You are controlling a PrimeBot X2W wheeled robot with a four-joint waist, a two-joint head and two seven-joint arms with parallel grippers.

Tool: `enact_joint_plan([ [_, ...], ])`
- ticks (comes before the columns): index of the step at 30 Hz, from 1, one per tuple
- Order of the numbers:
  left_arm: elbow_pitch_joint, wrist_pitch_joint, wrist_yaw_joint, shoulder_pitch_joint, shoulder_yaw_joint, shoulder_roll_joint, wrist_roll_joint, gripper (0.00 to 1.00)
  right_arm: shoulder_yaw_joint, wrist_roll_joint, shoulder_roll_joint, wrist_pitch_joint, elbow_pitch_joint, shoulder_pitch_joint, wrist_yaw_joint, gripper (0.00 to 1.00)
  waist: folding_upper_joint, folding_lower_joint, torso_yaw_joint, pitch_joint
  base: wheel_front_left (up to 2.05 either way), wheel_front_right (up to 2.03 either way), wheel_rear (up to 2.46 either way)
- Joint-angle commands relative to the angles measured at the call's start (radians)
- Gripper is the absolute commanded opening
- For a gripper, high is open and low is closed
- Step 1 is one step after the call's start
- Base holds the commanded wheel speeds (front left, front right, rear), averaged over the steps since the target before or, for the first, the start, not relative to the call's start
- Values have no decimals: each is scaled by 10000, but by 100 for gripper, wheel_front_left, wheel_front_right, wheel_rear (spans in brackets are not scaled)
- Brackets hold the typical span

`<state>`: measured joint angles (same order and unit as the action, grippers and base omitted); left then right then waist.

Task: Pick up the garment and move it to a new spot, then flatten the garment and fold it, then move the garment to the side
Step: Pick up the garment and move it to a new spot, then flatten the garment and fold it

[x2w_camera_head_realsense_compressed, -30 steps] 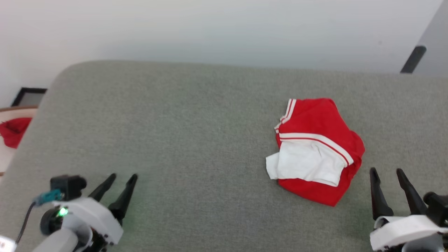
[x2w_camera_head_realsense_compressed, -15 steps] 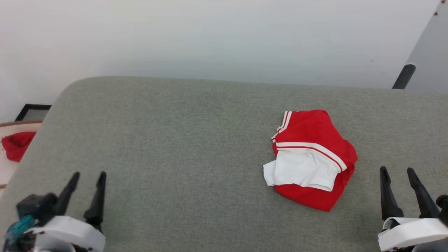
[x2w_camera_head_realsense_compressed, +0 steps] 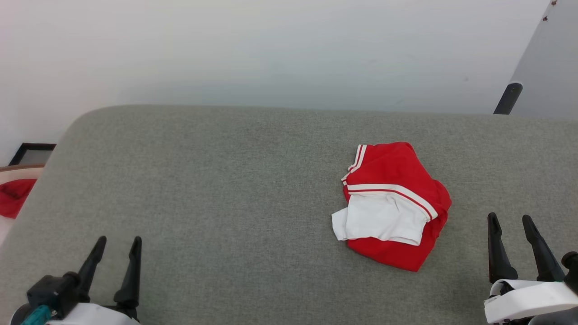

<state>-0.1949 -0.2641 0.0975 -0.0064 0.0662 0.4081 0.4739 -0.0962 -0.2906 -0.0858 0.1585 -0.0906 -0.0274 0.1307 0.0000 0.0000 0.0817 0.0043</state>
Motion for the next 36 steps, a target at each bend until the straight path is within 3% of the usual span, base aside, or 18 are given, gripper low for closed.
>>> enact_joint_plan([
  [1,8,0,87,115,-95,-102,-137,100,8,51,34,21,23,78,1,100,0,0,-24,36,0,0,0],
  [10,-24,0,223,77,-258,-345,-401,100,147,206,80,-169,92,33,1,100,0,0,-44,86,0,0,0],
  [14,37,0,259,5,-256,-511,-430,100,972,510,-525,-722,150,-318,1,100,0,0,29,255,0,0,0],
  [19,72,0,305,-236,-152,-715,-429,100,3339,632,-2564,-2591,526,-903,-1,100,0,0,354,682,0,0,0],
  [27,-74,0,340,-760,-103,-1075,-241,100,6523,-821,-6038,-6327,2245,-3012,-2,100,0,0,761,1672,0,0,0],
  [32,-49,0,338,-1164,103,-1121,-49,100,8350,-1506,-7461,-7993,2938,-4652,-2,100,0,0,1011,2269,0,0,0],
  [36,-59,0,340,-1424,214,-1145,95,100,9462,-1750,-8017,-8498,3015,-5653,-2,100,0,0,1201,2603,0,0,0],
])
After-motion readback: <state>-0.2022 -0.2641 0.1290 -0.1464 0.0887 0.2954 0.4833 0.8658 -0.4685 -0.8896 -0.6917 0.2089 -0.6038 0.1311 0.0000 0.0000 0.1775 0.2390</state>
